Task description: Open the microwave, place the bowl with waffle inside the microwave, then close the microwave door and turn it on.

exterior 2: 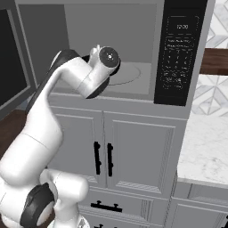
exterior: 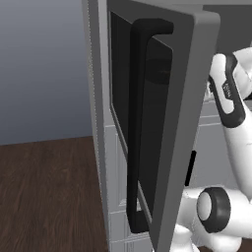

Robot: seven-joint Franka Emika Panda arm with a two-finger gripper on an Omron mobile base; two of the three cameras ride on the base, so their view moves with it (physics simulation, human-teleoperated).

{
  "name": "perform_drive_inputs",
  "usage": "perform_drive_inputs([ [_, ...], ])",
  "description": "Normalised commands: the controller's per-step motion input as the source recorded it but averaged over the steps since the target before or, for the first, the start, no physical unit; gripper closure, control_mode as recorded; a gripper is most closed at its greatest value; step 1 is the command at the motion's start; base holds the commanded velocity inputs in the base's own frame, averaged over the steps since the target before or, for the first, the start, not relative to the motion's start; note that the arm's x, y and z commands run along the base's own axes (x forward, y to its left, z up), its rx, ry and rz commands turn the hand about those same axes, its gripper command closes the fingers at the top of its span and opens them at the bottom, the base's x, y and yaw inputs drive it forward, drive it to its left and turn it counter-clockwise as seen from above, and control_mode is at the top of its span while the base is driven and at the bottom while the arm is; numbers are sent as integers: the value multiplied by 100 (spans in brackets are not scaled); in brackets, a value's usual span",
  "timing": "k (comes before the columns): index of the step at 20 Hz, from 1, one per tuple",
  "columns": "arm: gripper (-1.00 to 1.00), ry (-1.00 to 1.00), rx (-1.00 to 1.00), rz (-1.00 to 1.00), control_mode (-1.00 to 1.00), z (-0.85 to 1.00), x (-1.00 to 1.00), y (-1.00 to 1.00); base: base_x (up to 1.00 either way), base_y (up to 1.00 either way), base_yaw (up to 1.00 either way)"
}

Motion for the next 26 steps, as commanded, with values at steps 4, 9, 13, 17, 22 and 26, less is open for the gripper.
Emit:
perform_drive_inputs([
  [4, -100, -37, -16, 1, -100, -28, -87, 29, 0, 0, 0],
  [9, -100, -35, -29, 8, -100, -53, -8, 50, 0, 0, 0],
  [13, -100, -35, -34, 8, -100, -66, 0, 45, 0, 0, 0],
  [17, -100, -33, -36, 9, -100, -51, 0, 45, 0, 0, 0],
  [22, -100, -31, -38, 2, -100, -57, 0, 51, 0, 0, 0],
  [26, -100, -26, -31, -2, -100, -29, -15, 56, 0, 0, 0],
])
